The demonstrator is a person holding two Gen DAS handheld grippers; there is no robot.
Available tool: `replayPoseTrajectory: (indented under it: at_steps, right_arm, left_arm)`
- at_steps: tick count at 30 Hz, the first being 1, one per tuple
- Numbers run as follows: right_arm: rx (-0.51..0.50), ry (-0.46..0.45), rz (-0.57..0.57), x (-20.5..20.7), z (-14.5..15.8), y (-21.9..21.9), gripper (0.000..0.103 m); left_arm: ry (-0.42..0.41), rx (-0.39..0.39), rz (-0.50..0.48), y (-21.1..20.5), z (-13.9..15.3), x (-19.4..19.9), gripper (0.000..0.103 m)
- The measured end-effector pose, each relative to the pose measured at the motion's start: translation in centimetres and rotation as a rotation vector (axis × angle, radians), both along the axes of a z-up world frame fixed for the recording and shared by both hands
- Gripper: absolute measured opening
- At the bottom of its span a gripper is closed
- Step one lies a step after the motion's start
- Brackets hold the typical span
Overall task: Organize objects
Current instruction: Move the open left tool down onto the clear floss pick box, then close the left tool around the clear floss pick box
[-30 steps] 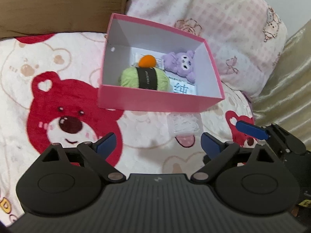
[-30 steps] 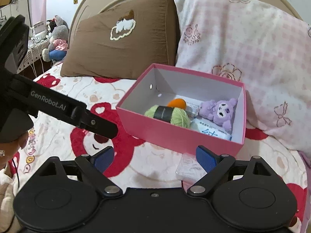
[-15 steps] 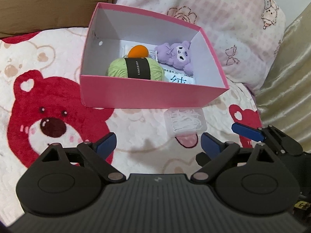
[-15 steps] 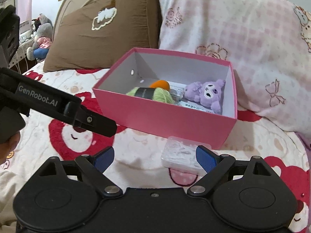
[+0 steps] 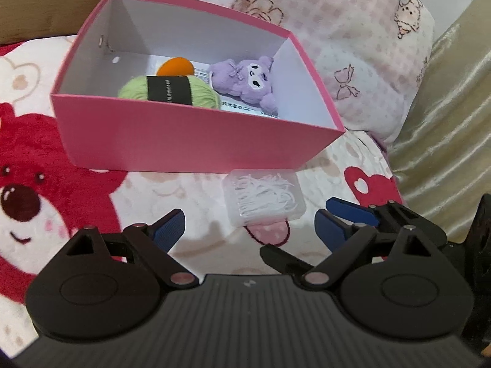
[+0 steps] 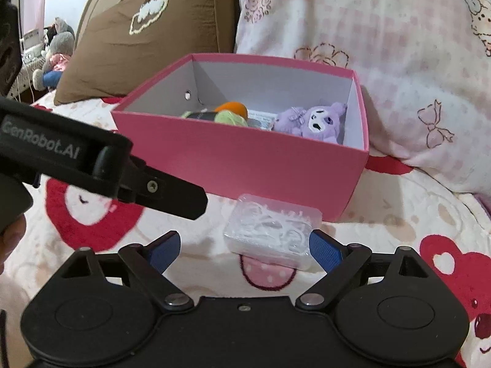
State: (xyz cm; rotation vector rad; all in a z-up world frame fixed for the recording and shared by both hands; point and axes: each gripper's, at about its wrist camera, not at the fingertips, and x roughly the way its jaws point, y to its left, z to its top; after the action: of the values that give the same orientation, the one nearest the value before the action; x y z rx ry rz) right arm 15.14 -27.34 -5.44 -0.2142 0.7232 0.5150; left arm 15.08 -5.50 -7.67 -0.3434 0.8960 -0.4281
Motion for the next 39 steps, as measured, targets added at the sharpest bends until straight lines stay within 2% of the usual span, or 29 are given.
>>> replayPoseTrajectory:
  at_steps: [5, 7, 10, 13, 15, 20, 22, 28, 34, 39]
  right_arm:
    - [0.007, 0.003, 0.001, 0.6, -1.3, -0.4, 0.093]
    - [0.004, 0.004, 0.0, 0.9, -1.8, -0.4, 0.093]
    - [0.0, 0.01, -0.003, 1.6, -2.7, -0.5, 0.093]
    - [-0.005, 0.013, -0.013, 2.5, -3.4, -0.5, 0.093]
    - [-0.005, 0.02, -0.022, 3.0, -3.9, -0.6, 0.093]
    - [-0.005, 0.029, -0.025, 3.6, -4.7, -0.4, 0.093]
    - [-0.005, 0.03, -0.023, 3.6, -4.9, -0.2, 0.093]
    - [0.0, 0.03, -0.035, 3.9, -5.4, -0.1, 0.093]
    - [-0.005, 0.034, -0.044, 4.1, -5.8, 0.3, 0.094]
    - [-0.022, 0.024, -0.047, 4.0, -6.2, 0.7, 0.096]
  left_arm:
    - [-0.01, -0.036, 0.007, -0.4, -1.3, 0.7, 0.091]
    - [-0.005, -0.041, 0.008, -0.5, -1.9, 1.1, 0.087]
    - [0.0, -0.037, 0.004, -0.8, -3.0, 1.8, 0.086]
    - [0.003, -0.004, 0.027, -1.1, -4.0, 2.5, 0.075]
    - [-0.011, 0.011, 0.046, -1.4, -4.6, 2.6, 0.075]
    - [-0.012, -0.029, 0.043, -1.6, -5.6, 3.1, 0.072]
    - [-0.012, -0.047, 0.05, -1.7, -5.9, 3.3, 0.063]
    - [0.002, -0.1, 0.036, -1.9, -6.7, 4.1, 0.049]
    - [0.048, -0.168, 0.053, -1.8, -7.7, 4.1, 0.047]
    - [0.042, -0.178, 0.04, -2.0, -7.9, 4.0, 0.044]
